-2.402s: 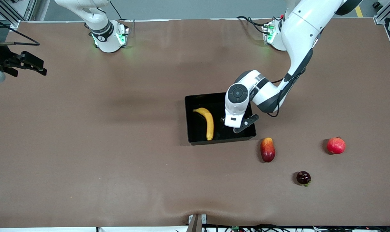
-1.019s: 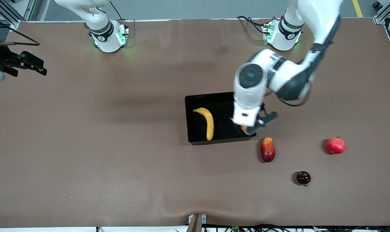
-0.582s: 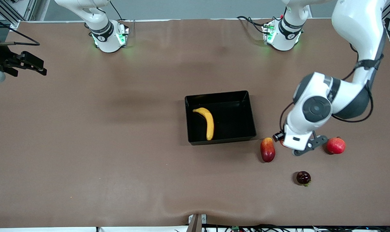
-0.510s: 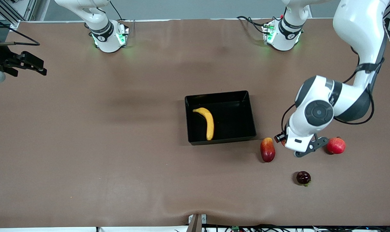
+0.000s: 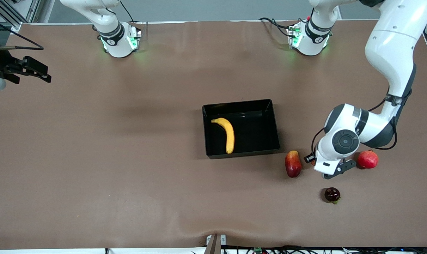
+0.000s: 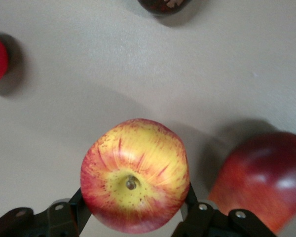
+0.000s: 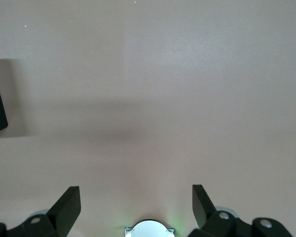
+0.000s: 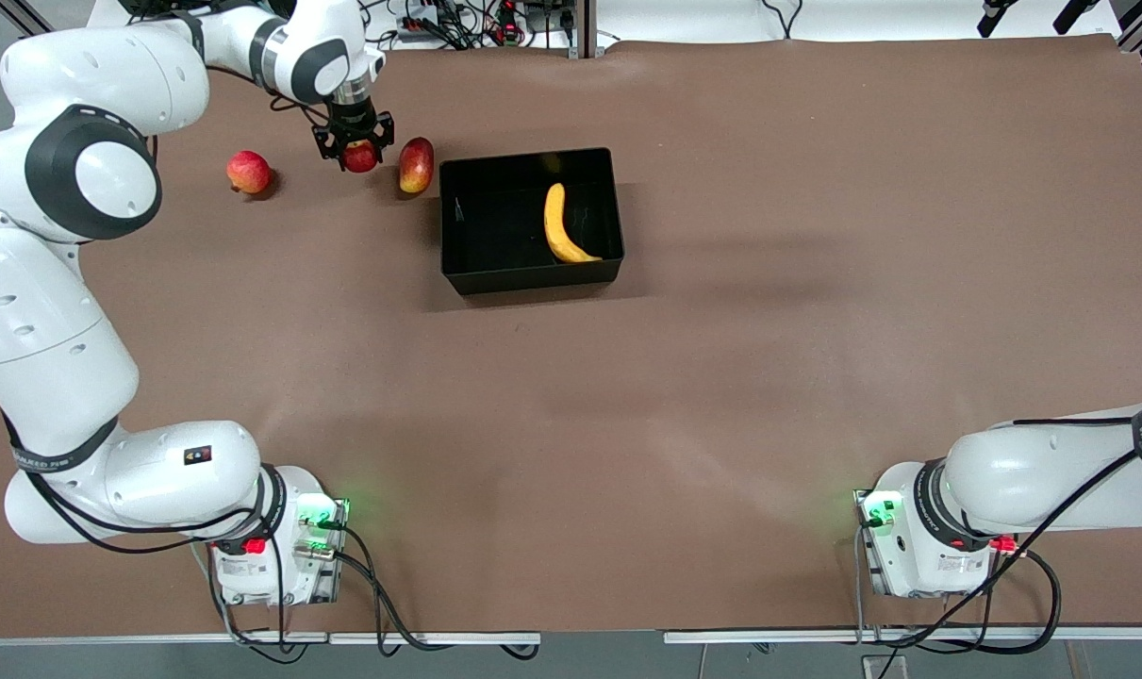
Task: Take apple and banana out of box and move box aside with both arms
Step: 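Carry the apple out of the tray beside the mango, then lower the apple onto the table and open the left gripper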
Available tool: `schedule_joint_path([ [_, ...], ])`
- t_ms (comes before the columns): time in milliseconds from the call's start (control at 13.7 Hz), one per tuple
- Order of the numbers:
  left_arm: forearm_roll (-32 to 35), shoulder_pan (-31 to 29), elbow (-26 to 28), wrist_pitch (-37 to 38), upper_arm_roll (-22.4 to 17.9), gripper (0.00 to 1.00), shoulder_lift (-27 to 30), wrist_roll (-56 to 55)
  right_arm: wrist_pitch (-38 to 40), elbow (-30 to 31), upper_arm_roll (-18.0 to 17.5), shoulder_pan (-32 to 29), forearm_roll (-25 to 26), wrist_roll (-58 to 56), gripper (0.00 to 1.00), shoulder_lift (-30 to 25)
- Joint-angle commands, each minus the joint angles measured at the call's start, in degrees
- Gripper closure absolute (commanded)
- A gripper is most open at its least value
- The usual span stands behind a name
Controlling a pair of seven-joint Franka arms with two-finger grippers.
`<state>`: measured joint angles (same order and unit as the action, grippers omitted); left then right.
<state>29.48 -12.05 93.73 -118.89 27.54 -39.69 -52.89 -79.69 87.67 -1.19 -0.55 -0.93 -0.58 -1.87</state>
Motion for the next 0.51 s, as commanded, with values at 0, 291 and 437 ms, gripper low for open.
schedule_joint_path([
  [0,1.5,-1.2,0.3,-2.1,0.7,1.0,-1.2,-0.1,0.6,-0.6,-0.6,-0.8,-0.2,0.8,0.0,0.2],
  [291,2.6,-1.6,0.4,-2.2,0.7,0.0,-1.8,0.0,0.6,-0.6,-0.6,-0.8,-0.2,0.8,0.0,0.2],
  [437,2.6,-1.3,0.4,-0.7,0.7,0.0,-0.4,0.1,0.6,-0.5,-0.6,-0.8,-0.2,0.8,0.0,0.2],
])
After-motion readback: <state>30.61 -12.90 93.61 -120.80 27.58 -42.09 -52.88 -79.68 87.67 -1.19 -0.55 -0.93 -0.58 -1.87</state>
